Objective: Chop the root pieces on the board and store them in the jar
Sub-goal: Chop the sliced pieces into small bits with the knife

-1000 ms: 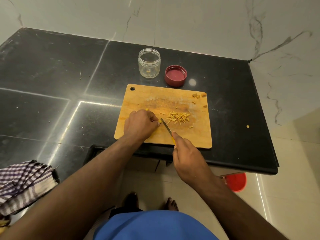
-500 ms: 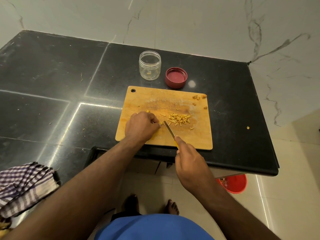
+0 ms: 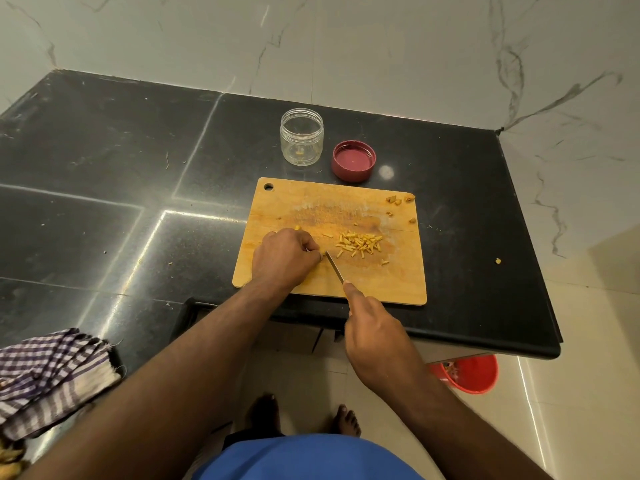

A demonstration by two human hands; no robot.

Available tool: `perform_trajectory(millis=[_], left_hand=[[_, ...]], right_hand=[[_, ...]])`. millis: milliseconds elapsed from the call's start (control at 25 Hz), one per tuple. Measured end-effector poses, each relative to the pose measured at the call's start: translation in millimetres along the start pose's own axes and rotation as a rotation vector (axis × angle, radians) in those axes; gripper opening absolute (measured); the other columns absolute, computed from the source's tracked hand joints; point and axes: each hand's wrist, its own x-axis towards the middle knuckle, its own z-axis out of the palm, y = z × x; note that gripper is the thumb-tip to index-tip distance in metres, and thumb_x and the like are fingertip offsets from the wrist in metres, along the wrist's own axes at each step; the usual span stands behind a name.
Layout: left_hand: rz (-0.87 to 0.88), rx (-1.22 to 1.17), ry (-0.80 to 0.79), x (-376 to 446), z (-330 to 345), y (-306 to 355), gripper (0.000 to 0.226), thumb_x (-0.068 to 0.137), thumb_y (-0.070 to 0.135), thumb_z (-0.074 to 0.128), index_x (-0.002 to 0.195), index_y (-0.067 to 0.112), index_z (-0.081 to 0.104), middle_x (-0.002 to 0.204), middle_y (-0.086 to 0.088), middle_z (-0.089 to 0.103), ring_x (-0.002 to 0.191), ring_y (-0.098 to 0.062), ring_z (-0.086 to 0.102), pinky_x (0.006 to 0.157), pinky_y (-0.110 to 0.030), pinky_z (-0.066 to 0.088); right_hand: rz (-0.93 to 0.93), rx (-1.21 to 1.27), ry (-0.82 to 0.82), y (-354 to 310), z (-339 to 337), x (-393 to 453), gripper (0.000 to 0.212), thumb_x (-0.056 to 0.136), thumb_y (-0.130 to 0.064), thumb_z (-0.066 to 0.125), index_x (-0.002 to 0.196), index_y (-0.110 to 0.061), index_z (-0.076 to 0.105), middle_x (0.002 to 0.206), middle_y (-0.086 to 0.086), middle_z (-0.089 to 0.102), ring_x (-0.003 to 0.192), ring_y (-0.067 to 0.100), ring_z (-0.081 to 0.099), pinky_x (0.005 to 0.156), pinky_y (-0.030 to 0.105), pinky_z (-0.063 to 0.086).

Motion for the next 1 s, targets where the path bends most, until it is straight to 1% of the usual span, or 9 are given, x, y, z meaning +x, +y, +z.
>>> perform_trajectory(millis=[80,200,360,440,560,640,760,880,1000], left_hand=[[0.002,-0.001,-0.004,1,1,-1,0.017,0.086,0.042,0.073,0.097,0.030,0.078,0.097,0.011,0.071,0.097,-0.014,0.060,0.079,-0.042,0.057],[0.002,-0.010,-0.009,1,2,-2,0.016,0.086,0.041,0.073,0.098,0.031,0.077,0.097,0.012,0.072,0.097,-0.013,0.061,0.079,-0.042,0.057],[0.000,-0.015,-0.010,1,2,-2,0.015,0.086,0.041,0.072,0.097,0.032,0.078,0.096,0.012,0.072,0.096,-0.013,0.061,0.078,-0.043,0.057],[0.000,-0.016,-0.012,1,1,-2,0.015,0.087,0.041,0.072,0.098,0.032,0.078,0.097,0.011,0.072,0.097,-0.014,0.061,0.078,-0.043,0.057],[0.003,-0.009,-0.002,1,1,-1,0.015,0.086,0.041,0.072,0.096,0.031,0.078,0.096,0.011,0.072,0.097,-0.014,0.061,0.077,-0.043,0.057],[0.004,-0.007,0.004,0,1,-1,0.015,0.086,0.041,0.073,0.096,0.031,0.078,0.096,0.010,0.072,0.097,-0.014,0.061,0.078,-0.043,0.057],[0.008,-0.013,-0.006,1,2,-3,0.015,0.086,0.041,0.073,0.097,0.031,0.077,0.097,0.011,0.071,0.097,-0.014,0.060,0.078,-0.043,0.057],[0.007,-0.023,-0.012,2,3,-4,0.015,0.087,0.040,0.073,0.099,0.032,0.077,0.099,0.012,0.072,0.097,-0.013,0.061,0.078,-0.043,0.058],[0.013,-0.027,-0.016,1,2,-4,0.014,0.087,0.040,0.073,0.097,0.032,0.077,0.096,0.012,0.072,0.095,-0.012,0.061,0.077,-0.042,0.058]], right_hand=[[0.000,0.027,0.037,2,-2,-7,0.052,0.103,-0.016,0.033,0.154,-0.016,0.023,0.129,0.002,0.050,0.092,0.015,0.053,0.069,0.022,0.041],[0.011,0.081,0.078,1,0,-1,0.051,0.103,-0.018,0.035,0.153,-0.018,0.026,0.120,0.001,0.052,0.085,0.016,0.053,0.068,0.027,0.041],[0.029,0.072,0.045,-1,4,11,0.052,0.104,-0.022,0.033,0.154,-0.023,0.021,0.119,0.001,0.051,0.087,0.018,0.054,0.073,0.033,0.047],[0.021,0.050,0.035,-2,4,13,0.052,0.104,-0.022,0.032,0.154,-0.022,0.020,0.119,0.002,0.051,0.086,0.017,0.054,0.072,0.032,0.047],[0.033,0.045,0.019,-1,3,9,0.052,0.104,-0.021,0.032,0.154,-0.024,0.019,0.118,0.002,0.050,0.082,0.016,0.052,0.067,0.028,0.042],[0.047,0.048,0.015,0,1,0,0.052,0.103,-0.020,0.034,0.153,-0.023,0.023,0.118,0.000,0.052,0.082,0.014,0.053,0.066,0.027,0.042],[-0.028,-0.010,0.107,2,-1,-8,0.048,0.099,-0.011,0.037,0.147,-0.013,0.039,0.117,0.004,0.057,0.083,0.018,0.058,0.065,0.028,0.049],[0.015,0.065,0.079,-1,-3,1,0.052,0.103,-0.018,0.034,0.153,-0.020,0.024,0.118,0.001,0.052,0.088,0.016,0.055,0.071,0.027,0.045],[0.020,0.087,0.059,-3,-1,9,0.052,0.103,-0.021,0.034,0.154,-0.023,0.022,0.120,0.001,0.052,0.091,0.017,0.055,0.075,0.029,0.047]])
